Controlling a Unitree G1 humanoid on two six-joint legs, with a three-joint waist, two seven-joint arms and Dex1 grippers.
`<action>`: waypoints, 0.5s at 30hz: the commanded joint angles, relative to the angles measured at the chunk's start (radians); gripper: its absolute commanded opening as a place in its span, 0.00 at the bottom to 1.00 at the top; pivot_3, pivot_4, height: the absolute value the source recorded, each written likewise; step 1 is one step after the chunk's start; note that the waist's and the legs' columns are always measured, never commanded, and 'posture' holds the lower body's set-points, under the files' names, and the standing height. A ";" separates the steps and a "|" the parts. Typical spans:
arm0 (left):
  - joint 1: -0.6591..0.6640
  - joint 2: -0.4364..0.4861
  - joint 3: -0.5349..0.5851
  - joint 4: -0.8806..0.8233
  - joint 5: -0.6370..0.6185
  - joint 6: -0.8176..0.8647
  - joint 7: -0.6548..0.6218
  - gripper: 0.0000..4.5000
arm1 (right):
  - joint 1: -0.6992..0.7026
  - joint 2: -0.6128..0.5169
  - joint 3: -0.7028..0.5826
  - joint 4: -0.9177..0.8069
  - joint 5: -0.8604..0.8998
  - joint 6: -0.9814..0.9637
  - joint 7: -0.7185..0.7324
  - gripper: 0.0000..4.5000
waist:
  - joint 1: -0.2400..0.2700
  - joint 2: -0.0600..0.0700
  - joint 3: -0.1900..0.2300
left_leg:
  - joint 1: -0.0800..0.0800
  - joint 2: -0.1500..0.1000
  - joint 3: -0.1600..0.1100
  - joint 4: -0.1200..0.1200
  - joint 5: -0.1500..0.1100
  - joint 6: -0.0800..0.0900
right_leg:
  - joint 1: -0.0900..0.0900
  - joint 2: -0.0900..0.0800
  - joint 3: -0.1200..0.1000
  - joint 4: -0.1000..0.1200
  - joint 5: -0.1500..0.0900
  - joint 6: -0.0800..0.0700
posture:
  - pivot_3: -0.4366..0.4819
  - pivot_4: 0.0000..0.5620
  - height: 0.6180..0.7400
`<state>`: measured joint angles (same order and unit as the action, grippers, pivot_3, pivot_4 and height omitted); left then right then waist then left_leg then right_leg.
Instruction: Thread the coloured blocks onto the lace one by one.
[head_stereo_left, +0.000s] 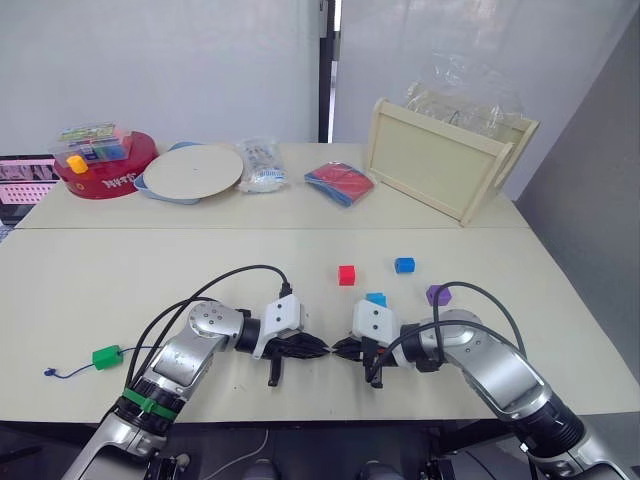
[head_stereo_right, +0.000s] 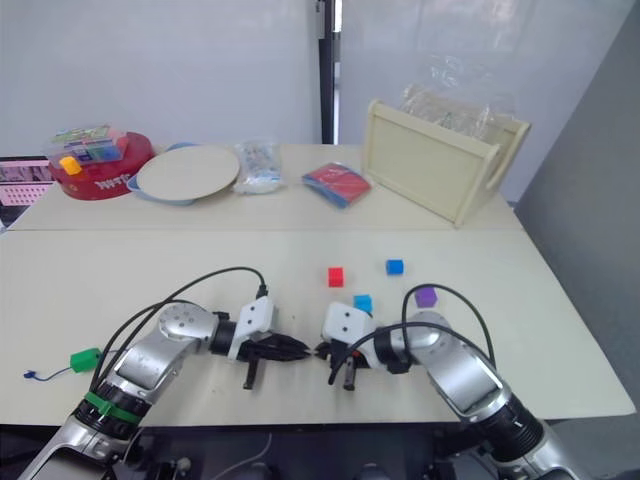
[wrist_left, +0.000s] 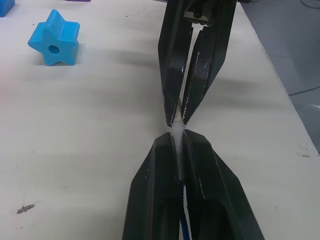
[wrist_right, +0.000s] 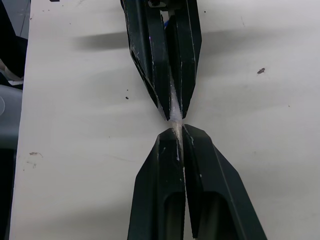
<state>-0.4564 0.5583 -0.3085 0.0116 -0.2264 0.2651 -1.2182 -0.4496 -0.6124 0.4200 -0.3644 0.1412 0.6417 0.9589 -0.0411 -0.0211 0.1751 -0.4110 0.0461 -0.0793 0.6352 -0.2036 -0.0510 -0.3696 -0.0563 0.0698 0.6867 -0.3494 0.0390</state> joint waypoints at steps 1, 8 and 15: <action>-0.002 0.010 0.039 -0.026 -0.019 0.005 0.010 0.02 | 0.010 -0.011 -0.004 -0.026 0.004 -0.002 0.004 0.00 | 0.000 0.000 0.000 | 0.000 0.000 0.000 0.000 0.000 0.000 | 0.000 0.000 0.000 0.000 0.000 0.000 | 0.48 0.27 1.00; -0.005 0.014 0.043 -0.033 -0.034 0.016 -0.002 0.00 | 0.068 0.001 -0.081 -0.090 0.061 0.066 -0.038 0.30 | 0.001 0.000 0.000 | 0.000 0.000 0.000 0.000 0.000 0.000 | 0.000 0.000 0.000 0.000 0.000 0.000 | 0.48 0.27 1.00; 0.007 0.029 0.049 -0.048 -0.036 0.022 -0.014 0.00 | 0.278 0.029 -0.334 -0.210 0.145 0.179 -0.204 0.84 | 0.007 0.000 0.000 | -0.001 0.000 0.000 0.001 0.000 0.000 | 0.000 0.000 0.000 0.000 0.000 0.000 | 0.48 0.27 1.00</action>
<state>-0.4519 0.5818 -0.2805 -0.0014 -0.2393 0.2883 -1.2266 -0.1974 -0.5927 0.1516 -0.5278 0.2598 0.7996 0.7985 -0.0343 -0.0211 0.1751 -0.4125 0.0457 -0.0796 0.6361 -0.2037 -0.0509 -0.3694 -0.0568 0.0695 0.6865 -0.3494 0.0391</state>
